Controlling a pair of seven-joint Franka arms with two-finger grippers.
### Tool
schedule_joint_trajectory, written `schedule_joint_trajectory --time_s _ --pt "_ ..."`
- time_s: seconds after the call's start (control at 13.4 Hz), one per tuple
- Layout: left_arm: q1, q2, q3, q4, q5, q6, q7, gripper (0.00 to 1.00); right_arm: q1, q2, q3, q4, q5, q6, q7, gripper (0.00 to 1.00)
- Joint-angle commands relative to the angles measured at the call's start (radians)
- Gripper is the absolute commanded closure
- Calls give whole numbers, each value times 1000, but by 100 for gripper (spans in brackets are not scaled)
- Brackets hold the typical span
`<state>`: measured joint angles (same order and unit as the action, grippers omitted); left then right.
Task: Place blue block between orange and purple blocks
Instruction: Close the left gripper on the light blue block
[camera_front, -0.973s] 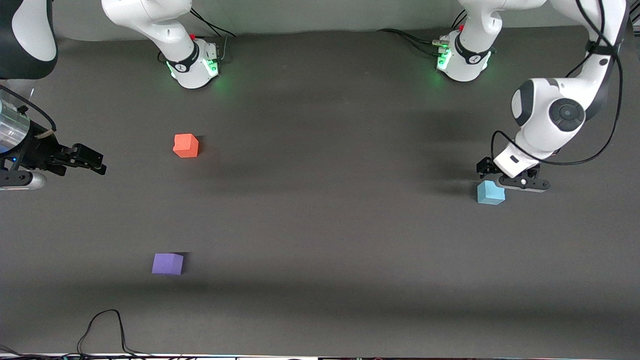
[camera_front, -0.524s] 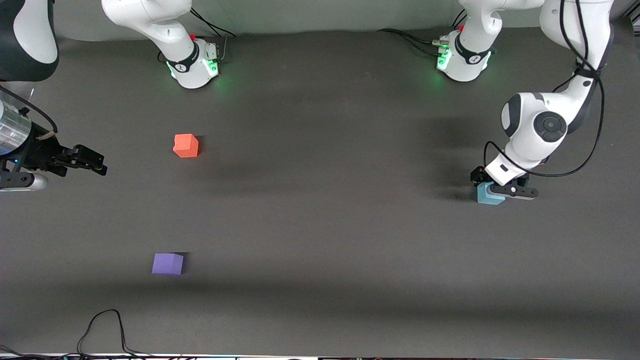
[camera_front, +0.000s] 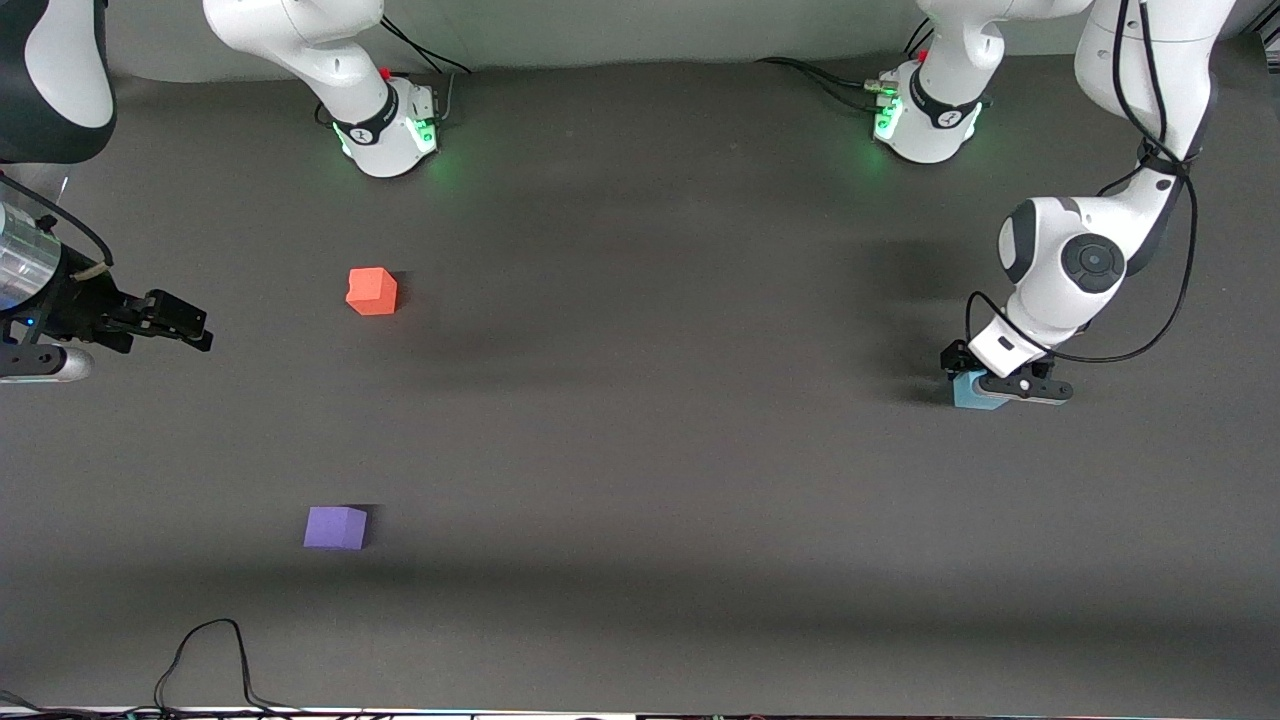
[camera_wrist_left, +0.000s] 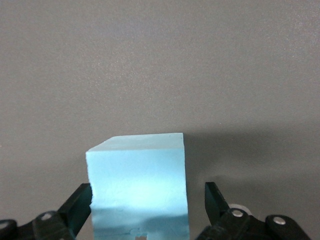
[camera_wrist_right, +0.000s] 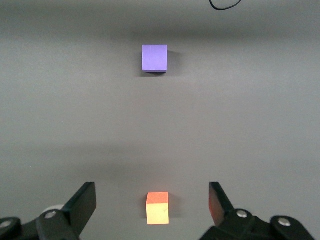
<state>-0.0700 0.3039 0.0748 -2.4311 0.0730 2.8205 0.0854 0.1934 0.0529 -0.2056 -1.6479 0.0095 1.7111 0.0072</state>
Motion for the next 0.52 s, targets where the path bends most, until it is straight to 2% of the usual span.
schedule_joint_trajectory --time_s 0.0,0.07,0.15,0.3,0.37,0.45 --pt "4 1 0 3 11 13 -2 0 1 4 -5 13 0 -10 -7 0" --pt "4 1 -1 4 5 11 -4 4 1 5 -5 14 0 -10 -6 0" --pt "4 1 -1 7 2 8 -6 14 1 4 -5 14 0 -10 -6 0" --pt "4 1 -1 13 -4 5 -30 48 1 4 -5 13 0 -10 -7 0" --pt "4 3 -1 15 -2 5 -53 61 4 4 -5 14 0 -10 -7 0" --pt "4 3 -3 17 -2 2 -58 68 1 4 -5 14 0 -10 -7 0"
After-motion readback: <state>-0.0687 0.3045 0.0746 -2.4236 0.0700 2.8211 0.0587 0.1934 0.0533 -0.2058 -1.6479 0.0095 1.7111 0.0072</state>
